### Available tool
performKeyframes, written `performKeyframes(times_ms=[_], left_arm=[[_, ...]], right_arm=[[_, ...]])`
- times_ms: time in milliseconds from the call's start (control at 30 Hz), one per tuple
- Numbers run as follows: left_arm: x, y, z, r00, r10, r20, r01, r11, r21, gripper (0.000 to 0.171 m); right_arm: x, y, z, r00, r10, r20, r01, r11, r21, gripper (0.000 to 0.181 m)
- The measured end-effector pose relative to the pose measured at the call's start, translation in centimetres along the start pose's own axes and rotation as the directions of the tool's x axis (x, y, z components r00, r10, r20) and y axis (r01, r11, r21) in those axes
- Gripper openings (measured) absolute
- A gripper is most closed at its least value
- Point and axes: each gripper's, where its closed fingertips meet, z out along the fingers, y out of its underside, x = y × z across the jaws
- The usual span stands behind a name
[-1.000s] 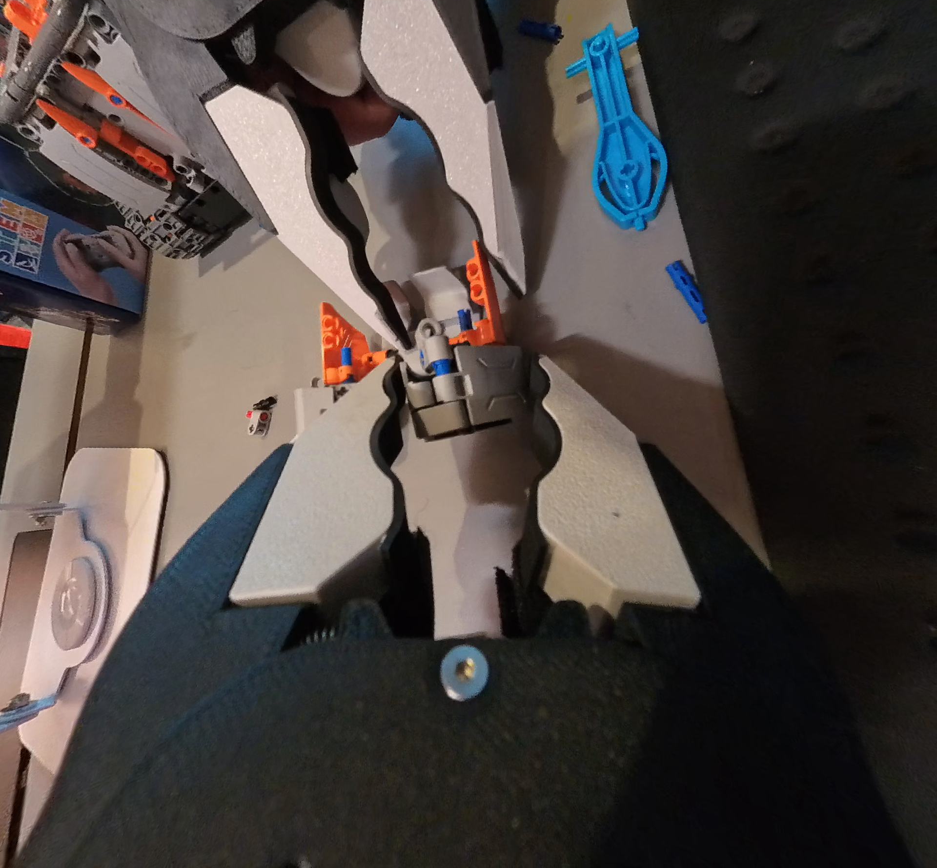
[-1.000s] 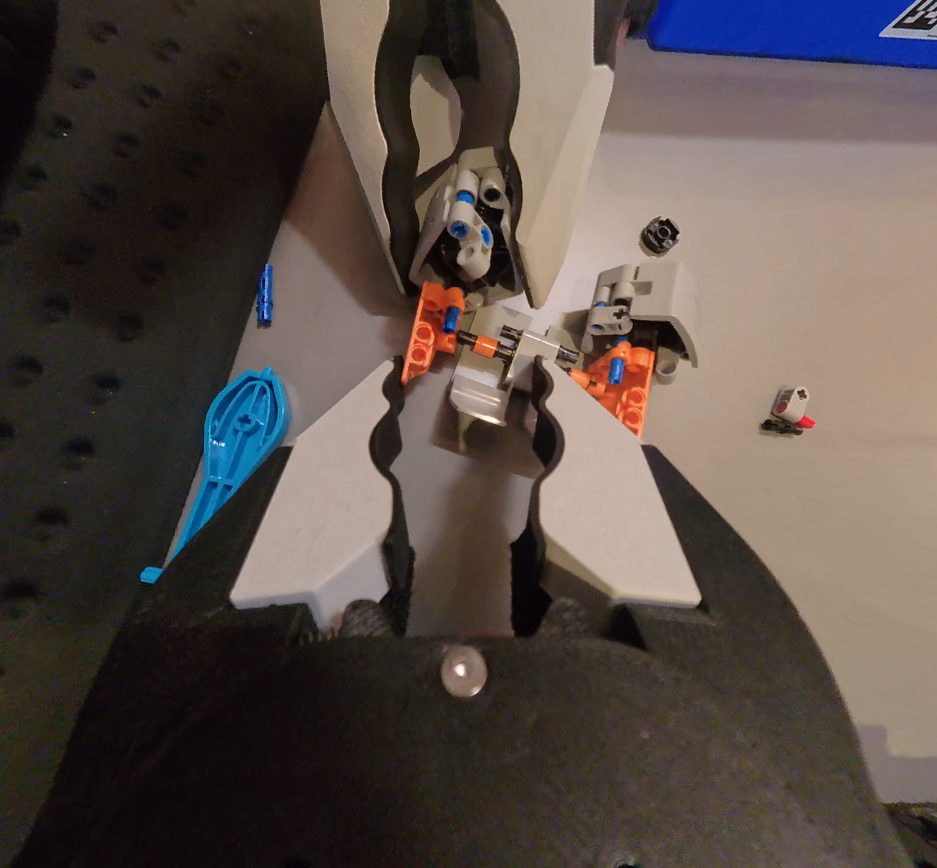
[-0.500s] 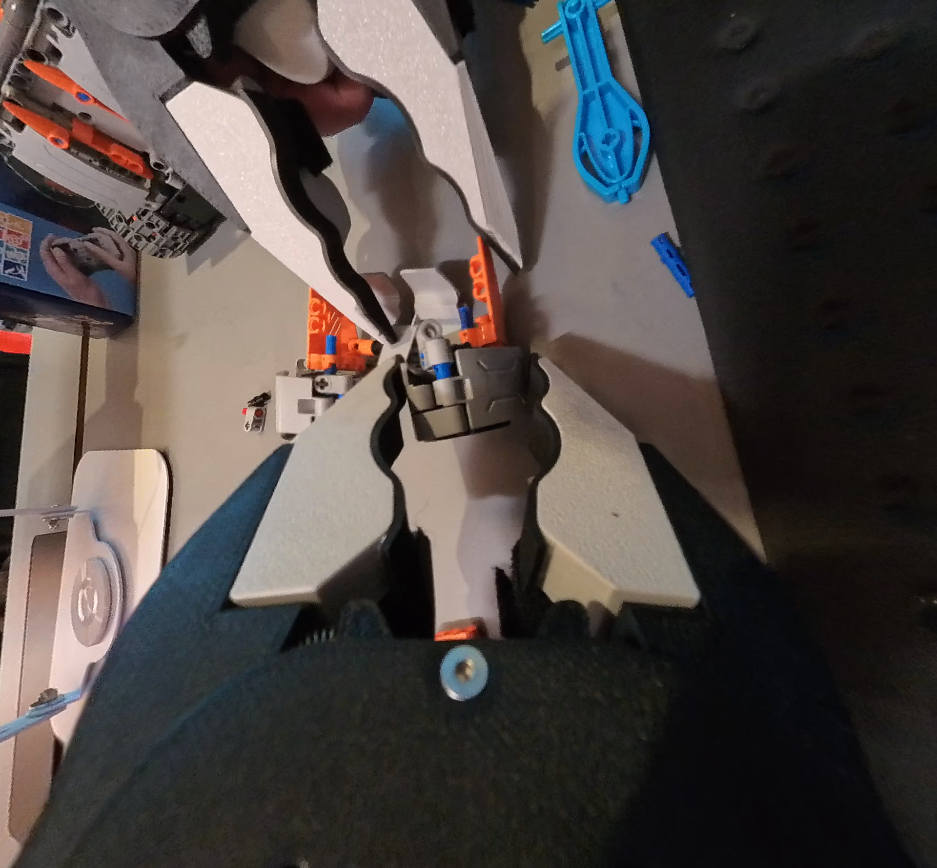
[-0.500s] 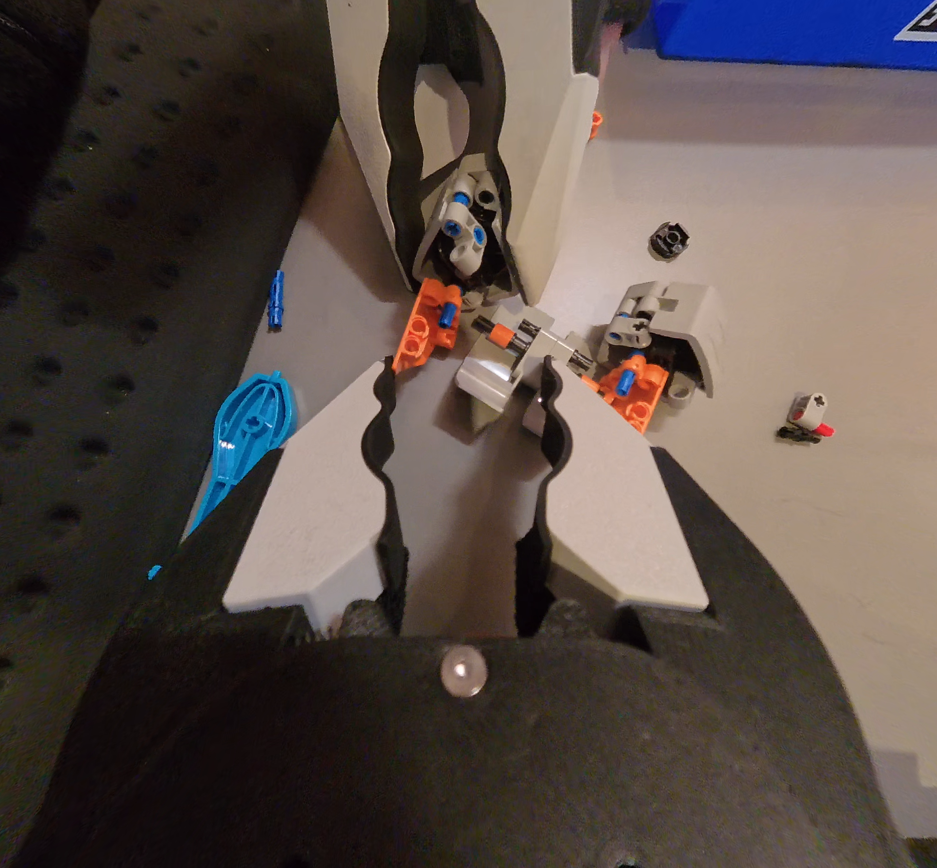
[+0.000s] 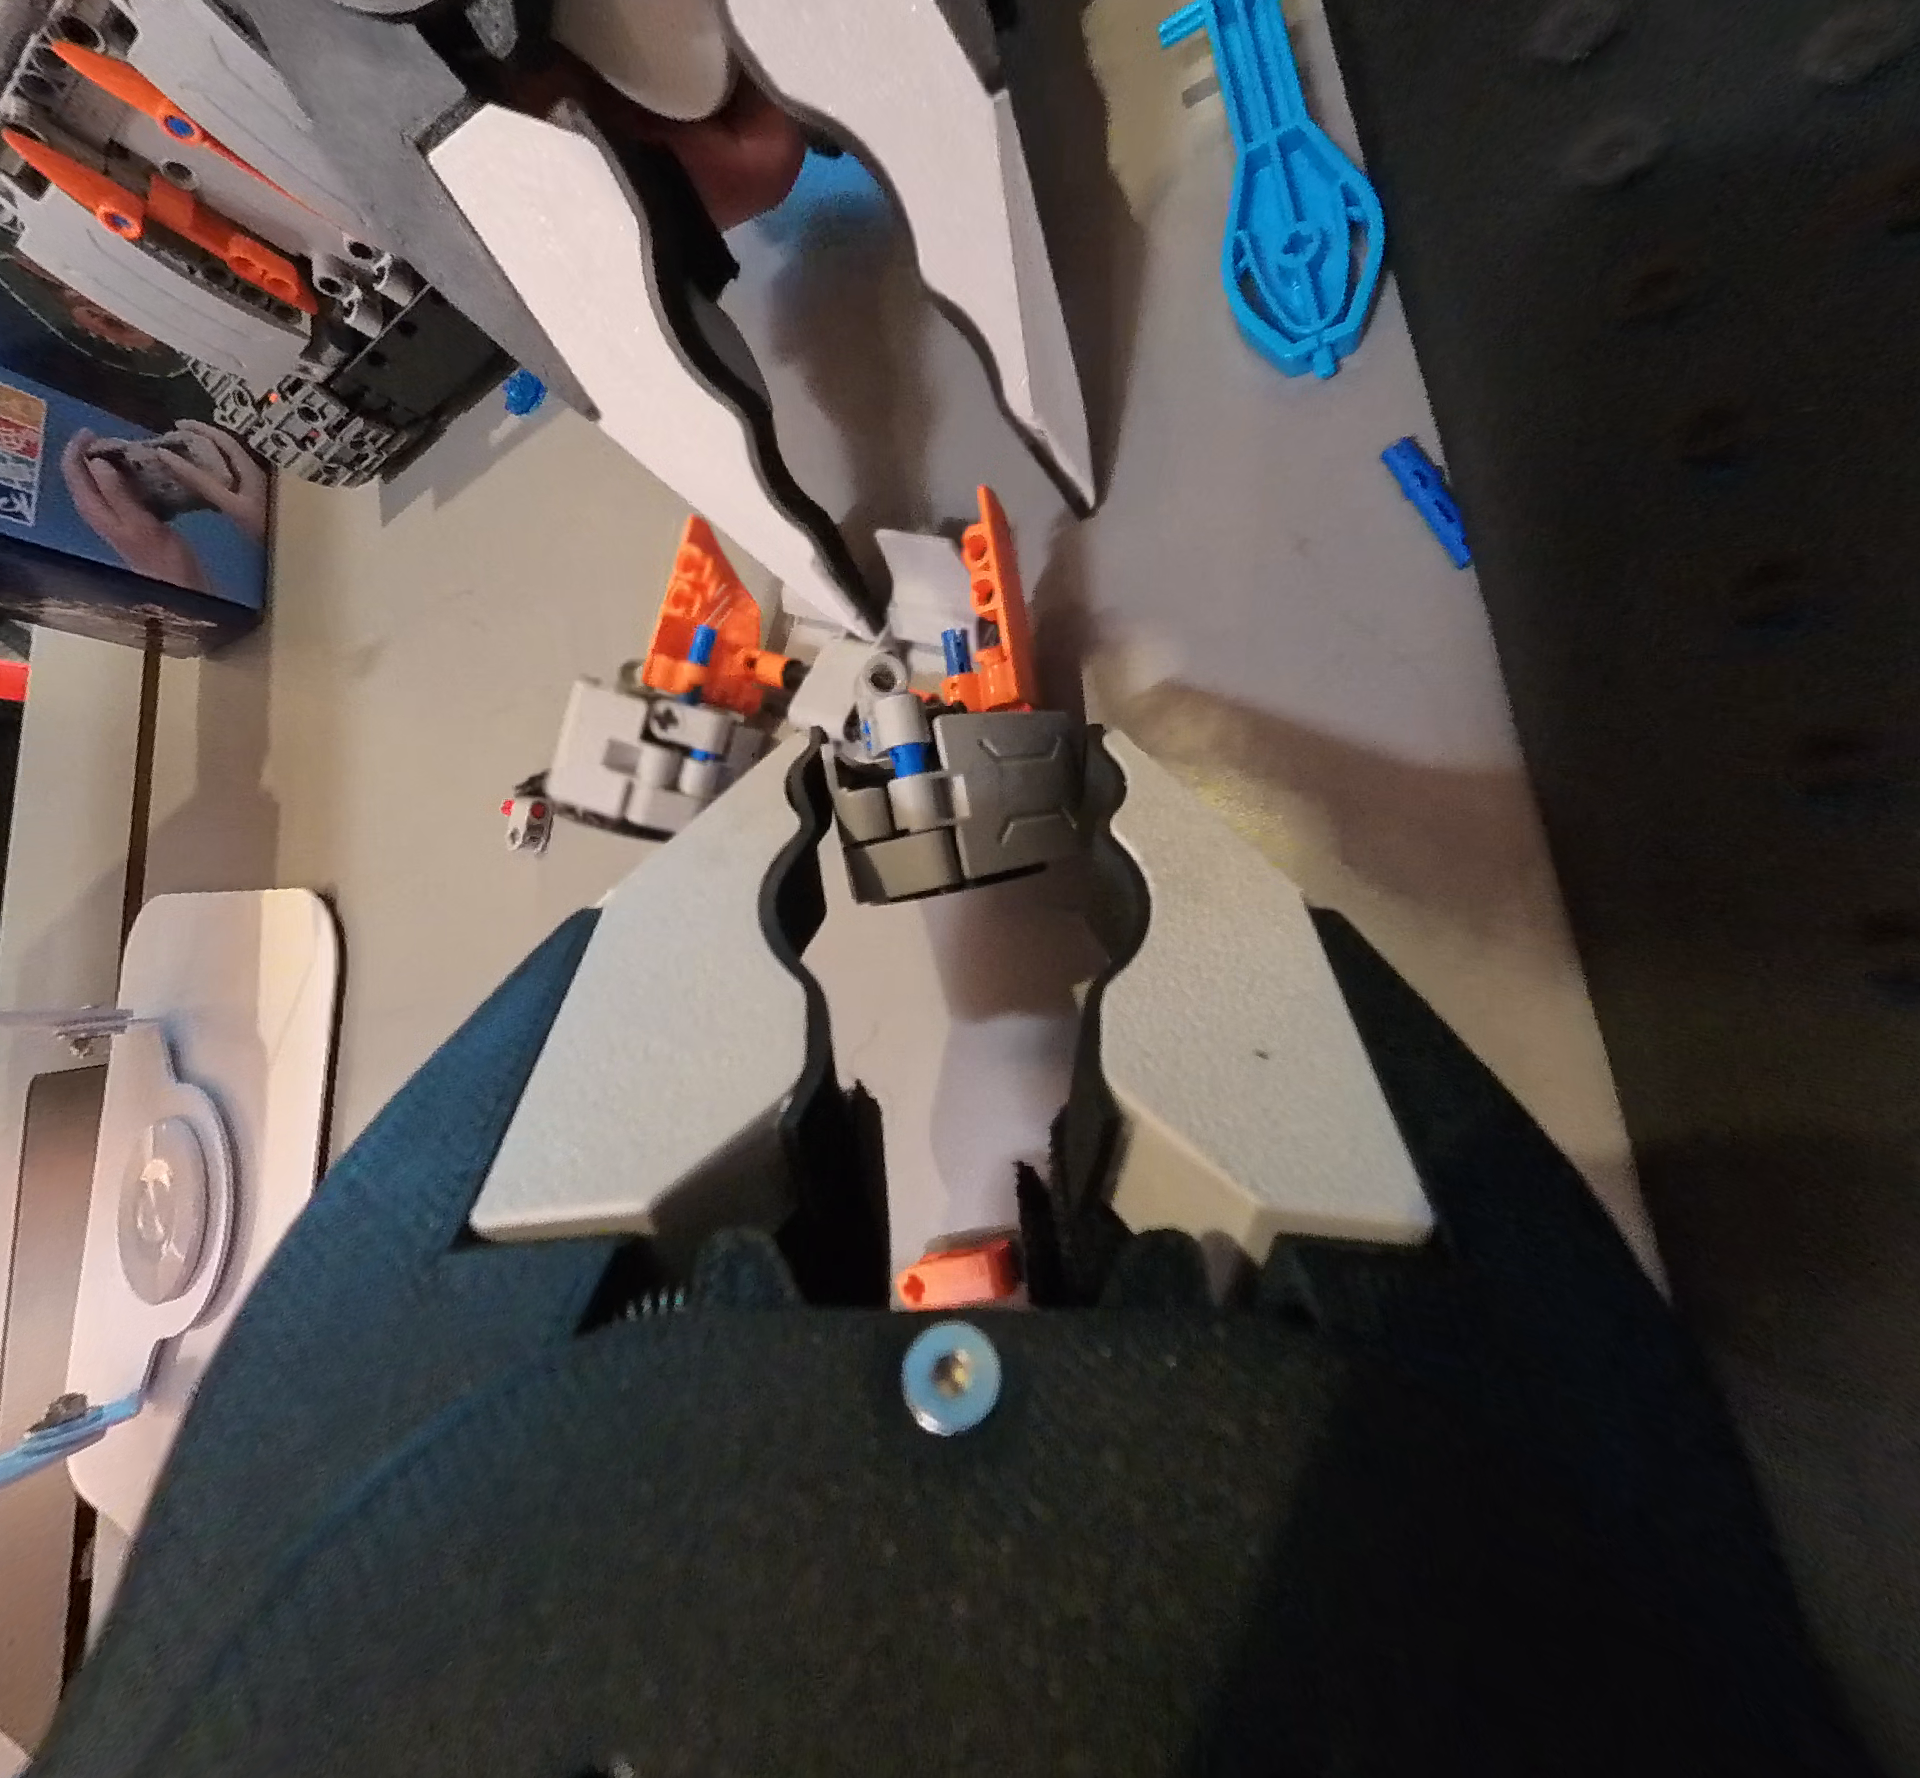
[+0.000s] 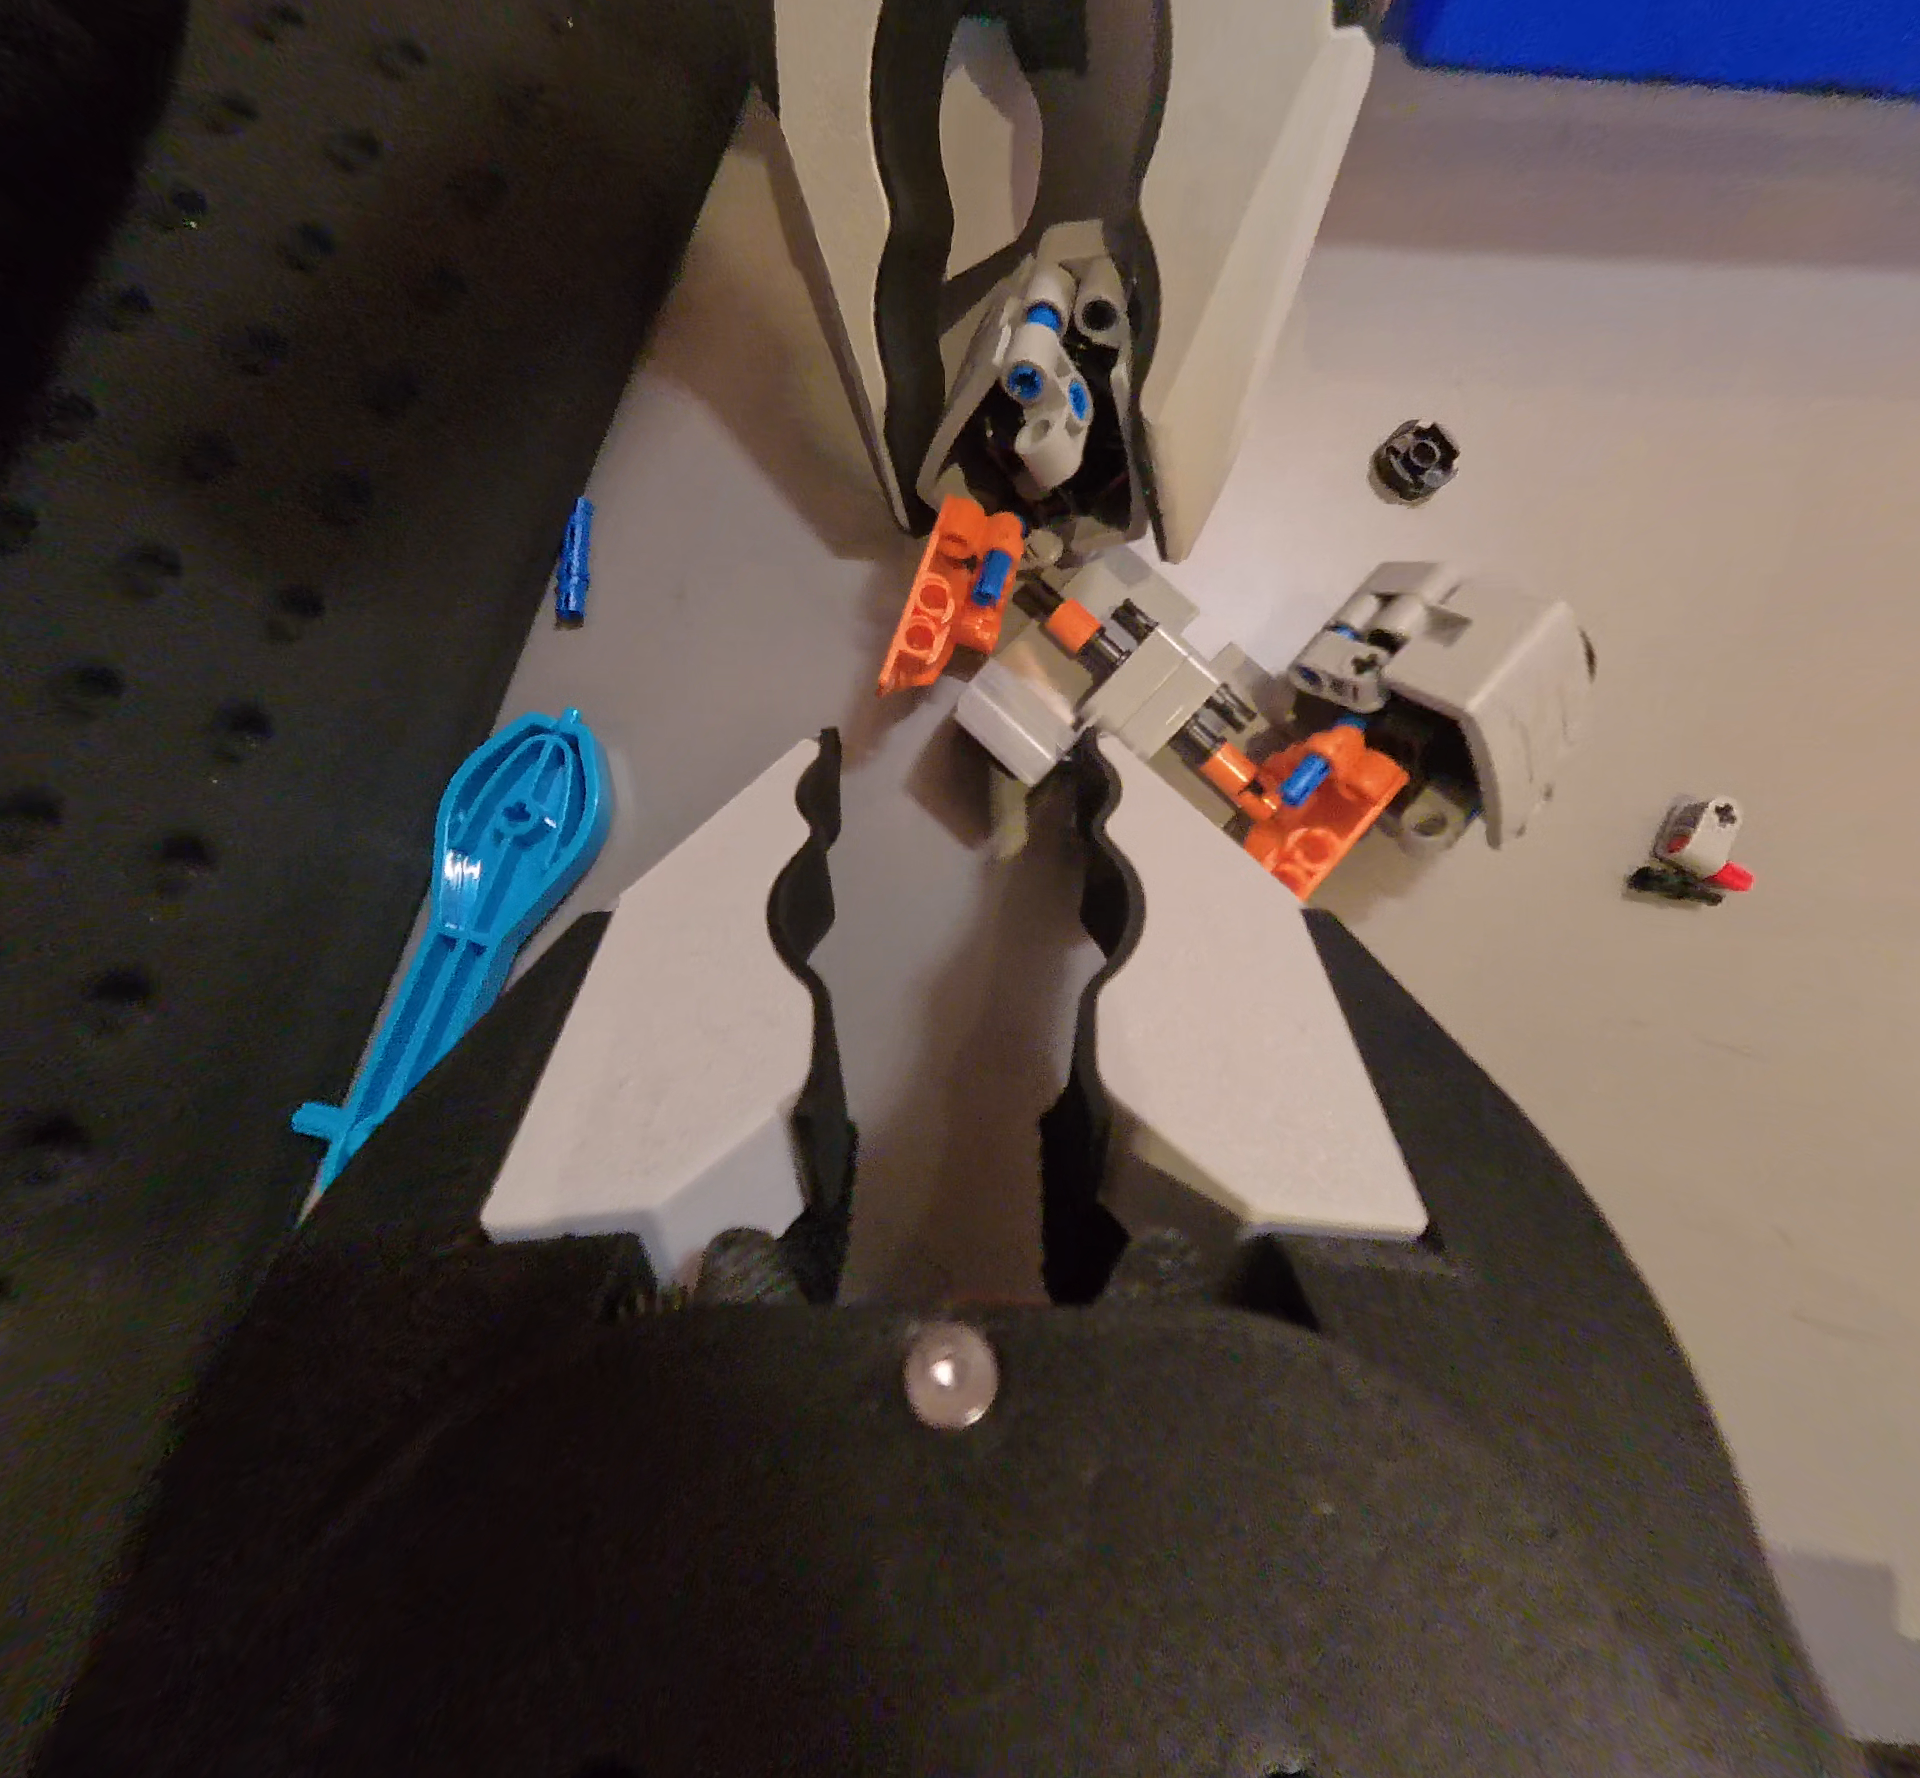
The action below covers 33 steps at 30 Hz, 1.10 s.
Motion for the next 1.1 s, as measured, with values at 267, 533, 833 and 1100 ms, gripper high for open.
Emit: performKeyframes(times_ms=[267, 533, 833, 1100], left_arm=[[-0.4, 0.5, -0.7, 1.0, -0.024, 0.002, 0.024, 1.0, -0.011, 0.046], [0.1, 0.6, -0.4, 1.0, -0.017, -0.014, 0.016, 1.0, -0.02, 0.046], [-0.1, 0.0, -0.5, 0.999, -0.048, -0.021, 0.048, 0.999, 0.014, 0.046], [-0.5, 0.7, 0.4, 0.99, -0.13, -0.054, 0.129, 0.991, -0.021, 0.046]], right_arm=[[0.6, -0.7, -0.8, 0.998, 0.057, -0.006, -0.056, 0.998, 0.04, 0.043], [1.8, 0.2, -0.5, 0.992, 0.112, -0.065, -0.112, 0.994, 0.002, 0.025], [2.1, 0.0, -2.0, 0.981, 0.19, -0.034, -0.19, 0.982, 0.005, 0.042], [3.4, 0.3, -1.5, 0.917, 0.38, -0.119, -0.382, 0.924, 0.005, 0.015]])
